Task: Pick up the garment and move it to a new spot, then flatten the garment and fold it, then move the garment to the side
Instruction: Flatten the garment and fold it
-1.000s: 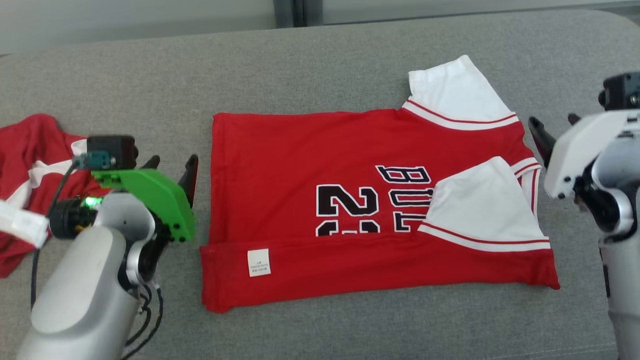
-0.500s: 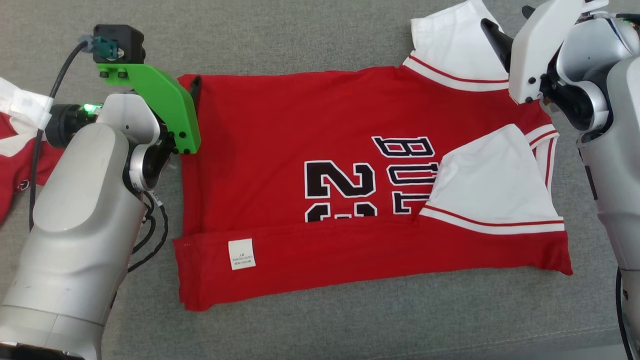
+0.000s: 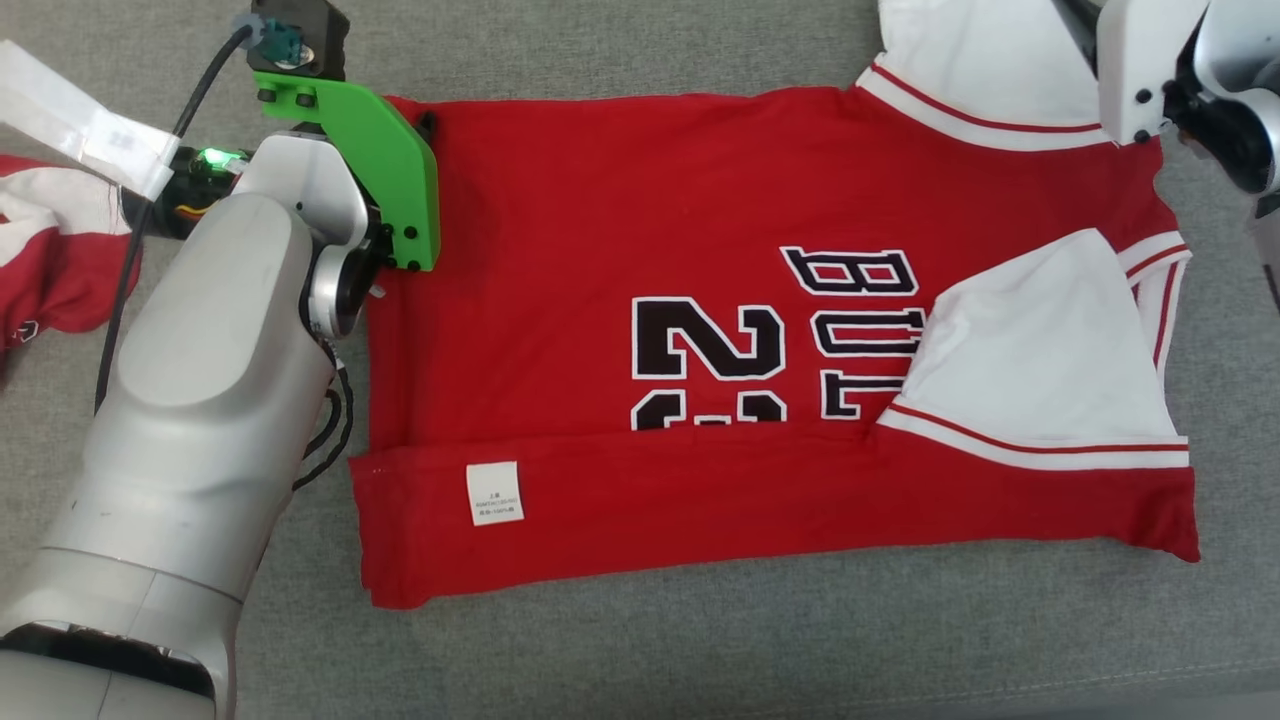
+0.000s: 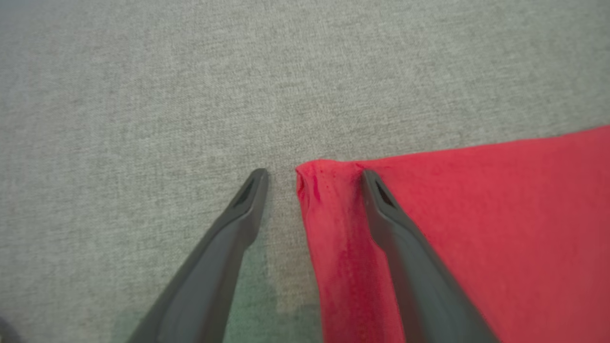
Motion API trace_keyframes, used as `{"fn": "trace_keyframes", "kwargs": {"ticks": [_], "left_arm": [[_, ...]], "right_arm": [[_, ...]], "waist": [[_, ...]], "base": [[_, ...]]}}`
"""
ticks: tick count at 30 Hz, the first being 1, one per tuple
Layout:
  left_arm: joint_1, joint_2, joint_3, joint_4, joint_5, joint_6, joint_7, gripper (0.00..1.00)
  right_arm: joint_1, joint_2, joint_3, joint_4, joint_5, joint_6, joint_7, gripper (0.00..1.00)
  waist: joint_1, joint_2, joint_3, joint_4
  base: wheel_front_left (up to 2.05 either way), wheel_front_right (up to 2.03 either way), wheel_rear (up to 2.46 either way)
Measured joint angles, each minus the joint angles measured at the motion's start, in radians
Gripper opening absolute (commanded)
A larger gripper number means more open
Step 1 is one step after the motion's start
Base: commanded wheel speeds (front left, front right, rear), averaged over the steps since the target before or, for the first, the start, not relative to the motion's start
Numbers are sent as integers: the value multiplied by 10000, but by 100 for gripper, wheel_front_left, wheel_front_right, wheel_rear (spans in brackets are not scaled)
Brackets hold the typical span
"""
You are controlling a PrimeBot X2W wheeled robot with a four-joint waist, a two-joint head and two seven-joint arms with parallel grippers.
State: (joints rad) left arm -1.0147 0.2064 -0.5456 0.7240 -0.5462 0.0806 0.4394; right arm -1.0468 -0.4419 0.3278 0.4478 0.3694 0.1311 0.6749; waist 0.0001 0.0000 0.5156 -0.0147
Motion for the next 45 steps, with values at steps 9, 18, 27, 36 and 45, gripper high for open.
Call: {"fn": "trace_keyframes", "kwargs": {"ticks": [9, 18, 27, 36, 45], "left_arm": [[-369, -520, -320, 167, 46, -117, -215, 0], [-521, -1041, -516, 105, -4, -368, -796, 0], [-785, -1254, -631, 132, -75, -430, -1191, 0], [-829, -1210, -639, 345, -144, -453, -1457, 0], [-708, -988, -374, 648, -42, -104, -3162, 0]], "right_arm": [[-539, -495, -182, 399, 79, 0, -309, 100], [-713, -825, -282, 1476, -368, 2, -685, 100], [-996, -598, -688, 2265, -731, -10, -1104, 16], [-923, -514, -522, 2201, -662, 6, -1289, 0], [-840, -251, -947, 2188, -1168, 6, -3386, 0]], "waist": [[0, 0, 473, 507], [-2, 0, 958, 1102], [-2, 0, 1385, 1455], [-2, 0, 1261, 1333], [-1, 0, 805, 1054]], "base": [[0, 0, 0], [0, 0, 0], [0, 0, 0], [0, 0, 0], [0, 0, 0]]}}
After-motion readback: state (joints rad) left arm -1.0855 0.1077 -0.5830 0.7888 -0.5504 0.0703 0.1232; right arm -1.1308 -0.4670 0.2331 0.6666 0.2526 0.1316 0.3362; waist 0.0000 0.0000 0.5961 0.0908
